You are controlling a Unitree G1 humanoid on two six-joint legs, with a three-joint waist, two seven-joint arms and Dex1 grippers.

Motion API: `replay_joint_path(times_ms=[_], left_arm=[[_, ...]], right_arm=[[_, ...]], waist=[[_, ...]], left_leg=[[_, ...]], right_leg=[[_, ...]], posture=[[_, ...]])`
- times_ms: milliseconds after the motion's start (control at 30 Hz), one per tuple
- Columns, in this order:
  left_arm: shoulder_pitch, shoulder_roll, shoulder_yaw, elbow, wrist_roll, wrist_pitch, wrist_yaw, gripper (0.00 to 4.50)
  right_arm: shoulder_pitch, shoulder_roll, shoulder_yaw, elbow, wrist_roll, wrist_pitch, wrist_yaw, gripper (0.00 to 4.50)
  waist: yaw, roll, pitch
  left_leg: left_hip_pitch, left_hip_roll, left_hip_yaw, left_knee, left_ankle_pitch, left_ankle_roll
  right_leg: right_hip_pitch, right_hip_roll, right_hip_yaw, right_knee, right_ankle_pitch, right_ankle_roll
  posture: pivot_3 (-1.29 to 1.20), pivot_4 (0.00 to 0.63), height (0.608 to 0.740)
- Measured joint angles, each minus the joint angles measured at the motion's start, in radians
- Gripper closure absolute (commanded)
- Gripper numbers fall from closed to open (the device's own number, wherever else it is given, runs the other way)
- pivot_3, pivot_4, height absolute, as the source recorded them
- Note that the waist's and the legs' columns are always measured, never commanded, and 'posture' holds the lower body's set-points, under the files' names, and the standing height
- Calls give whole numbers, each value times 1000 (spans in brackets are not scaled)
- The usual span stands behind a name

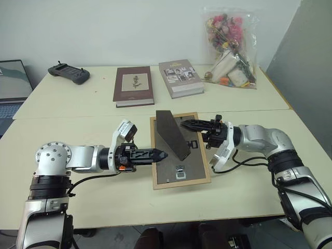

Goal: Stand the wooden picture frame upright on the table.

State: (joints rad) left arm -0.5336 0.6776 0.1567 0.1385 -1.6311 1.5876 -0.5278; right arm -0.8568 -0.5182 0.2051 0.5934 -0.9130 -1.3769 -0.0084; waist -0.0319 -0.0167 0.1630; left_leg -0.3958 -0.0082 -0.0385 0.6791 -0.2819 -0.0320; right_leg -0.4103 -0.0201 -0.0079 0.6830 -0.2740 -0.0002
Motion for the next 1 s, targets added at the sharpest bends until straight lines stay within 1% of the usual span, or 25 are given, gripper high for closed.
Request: replay_joint_path(times_ms=[33, 100, 133, 267, 300, 333, 367, 400, 433, 467, 533, 567, 600, 633, 667, 700, 733, 800, 867, 933, 1000], left_arm=[[5, -1, 1, -15, 1, -11, -1, 2399], [7, -5, 15, -24, 13, -52, 9, 1981], [7, -6, 20, -23, 22, -65, 15, 1862], [-23, 0, 77, 8, 63, -149, 41, 1081], [-26, 8, 97, 12, 66, -170, 46, 941], [-26, 16, 123, 10, 67, -191, 51, 697], [-24, 29, 148, 7, 69, -207, 57, 595], [4, 43, 177, -40, 96, -242, 59, 437], [26, 47, 199, -84, 122, -272, 61, 248], [67, 53, 214, -159, 151, -307, 64, 60], [124, 54, 220, -275, 223, -367, 72, 0], [161, 53, 214, -356, 289, -419, 81, 0], [200, 50, 188, -443, 395, -502, 92, 0], [219, 44, 171, -485, 455, -547, 104, 0], [246, 22, 137, -545, 557, -624, 127, 0], [268, 5, 114, -584, 626, -680, 145, 0], [282, -9, 99, -608, 667, -712, 154, 0], [331, -60, 36, -667, 800, -818, 190, 0], [362, -102, -12, -685, 875, -875, 211, 0], [388, -124, -40, -693, 915, -901, 217, 0], [418, -160, -79, -706, 949, -915, 228, 0]], right_arm=[[0, -8, 8, 4, 0, 1, -9, 2889], [0, -23, 25, 19, 0, 1, -12, 3099], [0, -26, 29, 23, 3, 1, -12, 3117], [-11, -57, 74, 69, 85, 11, 24, 3118], [-20, -69, 88, 84, 118, 12, 43, 3121], [-25, -86, 102, 104, 162, 16, 72, 3124], [-25, -101, 111, 125, 207, 27, 101, 3124], [-21, -99, 141, 144, 335, 80, 200, 3126], [-9, -94, 162, 151, 466, 160, 309, 3127], [20, -75, 169, 123, 624, 283, 443, 3127], [61, -36, 164, 58, 840, 522, 623, 3130], [77, -9, 159, 14, 981, 703, 734, 3130], [85, 5, 150, -47, 1111, 913, 843, 3130], [84, 10, 143, -76, 1170, 1017, 884, 3130], [83, 20, 123, -126, 1263, 1197, 939, 3130], [79, 29, 107, -149, 1315, 1316, 966, 3130], [76, 35, 99, -158, 1346, 1387, 978, 3130], [52, 76, 70, -138, 1412, 1600, 1011, 3130], [41, 111, 51, -87, 1426, 1685, 1021, 3130], [32, 137, 44, -31, 1425, 1723, 1033, 3130], [16, 181, 36, 68, 1404, 1748, 1043, 3130]], waist=[[0, 0, 0], [1, 0, 0], [1, 0, 0], [0, 0, 0], [-1, 0, 0], [-1, 0, 0], [-1, 0, 0], [-3, -1, 0], [-3, -1, 0], [-5, -1, 0], [-7, -1, 1], [-6, -1, 1], [0, 0, 1], [2, 0, 1], [6, 0, 1], [9, 0, 1], [10, 0, 1], [22, 0, 1], [28, 0, 1], [30, 0, 1], [31, 0, 1]], left_leg=[[0, 0, 0, 0, 0, 0], [0, 0, 0, 0, 0, 0], [0, 0, 0, 0, 0, 0], [0, 0, 1, 0, 0, 0], [0, 0, 1, 0, 0, 0], [0, 0, 1, 0, 0, 0], [1, 1, 1, 0, 0, 0], [1, 1, 1, 0, 0, 0], [2, 1, 1, 0, 0, 0], [2, 2, 1, 0, 0, 1], [2, 3, 1, -1, 0, 1], [2, 3, 0, -1, -1, 1], [2, 2, 0, -1, -1, 1], [2, 2, 0, -1, -1, 2], [2, 2, -1, -2, -3, 5], [2, 2, -1, -1, -3, 5], [2, 1, 0, -2, -3, 6], [2, 1, 0, -2, -4, 7], [1, 1, 0, -2, -4, 7], [1, 1, 1, -2, -4, 7], [1, 1, 1, -2, -4, 8]], right_leg=[[0, 0, 0, 0, 0, 0], [0, 0, 0, 0, 0, 0], [1, 0, 0, 0, 0, 0], [1, 0, 0, 0, 0, 0], [1, 0, 0, 0, 0, 0], [1, 0, 0, -1, 0, 0], [2, 0, 0, -1, 0, 0], [3, 0, 0, -3, 0, 0], [3, 0, 0, -3, 0, 0], [4, 0, 0, -3, 0, 0], [4, 0, 0, -3, 0, 0], [4, 0, 0, -2, 0, 0], [4, 0, -1, -2, 0, 0], [4, 0, -1, -3, 0, 0], [4, 0, -1, -3, 0, 0], [4, -1, -1, -2, 0, 0], [4, -1, -1, -3, 0, 0], [4, -1, -1, -2, 0, 0], [4, -1, -2, -2, 0, -1], [4, -1, -1, -2, 0, 0], [3, -1, -1, -2, 0, 0]], posture=[[0, 150, 740], [0, 150, 740], [0, 150, 740], [0, 150, 740], [0, 150, 740], [0, 150, 740], [0, 150, 740], [0, 150, 740], [0, 150, 740], [0, 150, 740], [0, 150, 740], [0, 150, 740], [0, 150, 740], [0, 150, 740], [0, 150, 740], [0, 150, 740], [0, 150, 740], [0, 150, 740], [0, 150, 740], [0, 150, 740], [0, 150, 740]])
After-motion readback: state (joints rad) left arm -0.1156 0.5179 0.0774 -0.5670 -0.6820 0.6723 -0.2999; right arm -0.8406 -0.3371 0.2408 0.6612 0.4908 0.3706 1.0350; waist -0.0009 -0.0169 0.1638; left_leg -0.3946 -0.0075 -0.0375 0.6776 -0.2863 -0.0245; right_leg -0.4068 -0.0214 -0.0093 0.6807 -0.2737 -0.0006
